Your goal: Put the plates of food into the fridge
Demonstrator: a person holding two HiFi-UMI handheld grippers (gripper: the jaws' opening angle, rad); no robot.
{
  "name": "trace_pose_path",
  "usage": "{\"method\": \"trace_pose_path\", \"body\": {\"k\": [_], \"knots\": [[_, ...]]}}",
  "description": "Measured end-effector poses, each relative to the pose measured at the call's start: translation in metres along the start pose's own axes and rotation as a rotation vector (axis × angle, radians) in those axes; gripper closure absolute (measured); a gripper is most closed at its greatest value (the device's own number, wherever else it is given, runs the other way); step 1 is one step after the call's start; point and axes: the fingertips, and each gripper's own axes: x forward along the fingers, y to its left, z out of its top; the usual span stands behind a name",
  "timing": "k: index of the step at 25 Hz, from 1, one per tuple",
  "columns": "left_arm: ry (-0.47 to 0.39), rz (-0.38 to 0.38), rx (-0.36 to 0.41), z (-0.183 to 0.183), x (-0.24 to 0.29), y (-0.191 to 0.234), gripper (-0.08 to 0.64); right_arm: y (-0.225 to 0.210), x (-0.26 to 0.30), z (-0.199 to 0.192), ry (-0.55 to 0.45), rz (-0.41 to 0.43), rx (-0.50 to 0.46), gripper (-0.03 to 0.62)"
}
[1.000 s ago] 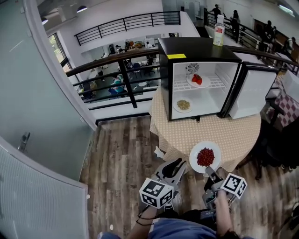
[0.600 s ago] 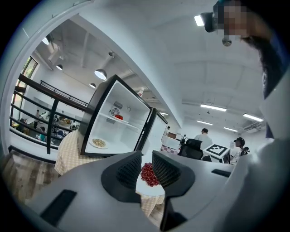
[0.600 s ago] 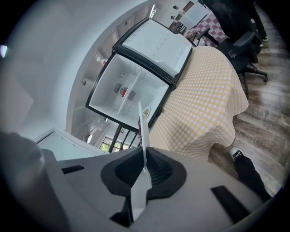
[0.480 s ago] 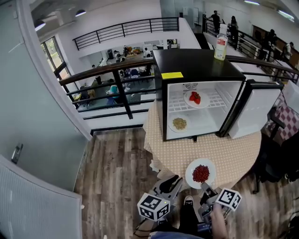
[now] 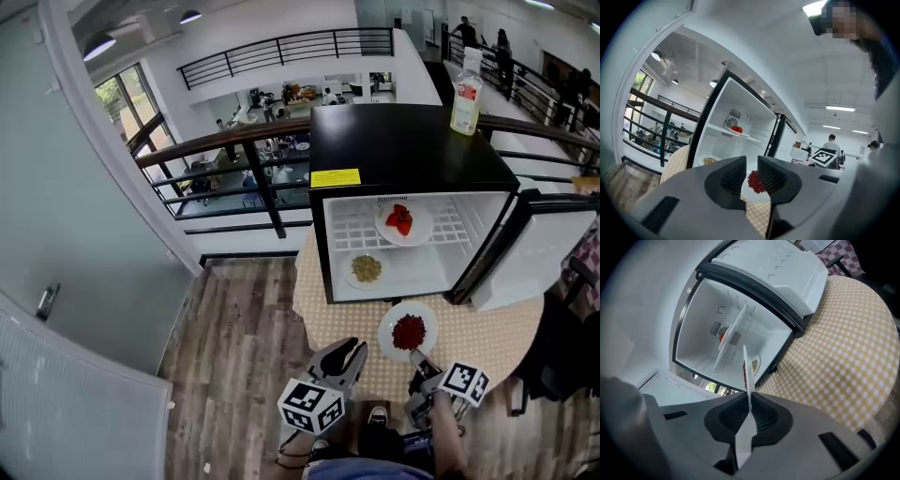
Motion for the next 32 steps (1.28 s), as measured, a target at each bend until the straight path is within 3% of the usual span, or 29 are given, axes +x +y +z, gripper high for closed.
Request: {"method": "trace_pose_path", "body": {"k": [10, 24, 32], "knots": [[0.024, -0.003, 0.024, -0.001, 0.073, -0.021, 0.476, -0.027, 0.055, 0.079, 0.032, 0.065, 0.080, 0.568], [0.099, 0.041, 0.056, -0.013, 0.105, -0.019, 0.476, -0.072, 0.159, 0.135, -0.063, 0.036, 0.365, 0.568], [0.126, 0.070, 0.044, -0.019, 0.104, -0.011, 0.476, -0.071, 0.188, 0.152, -0.105, 0.012, 0.310, 0.566]]}}
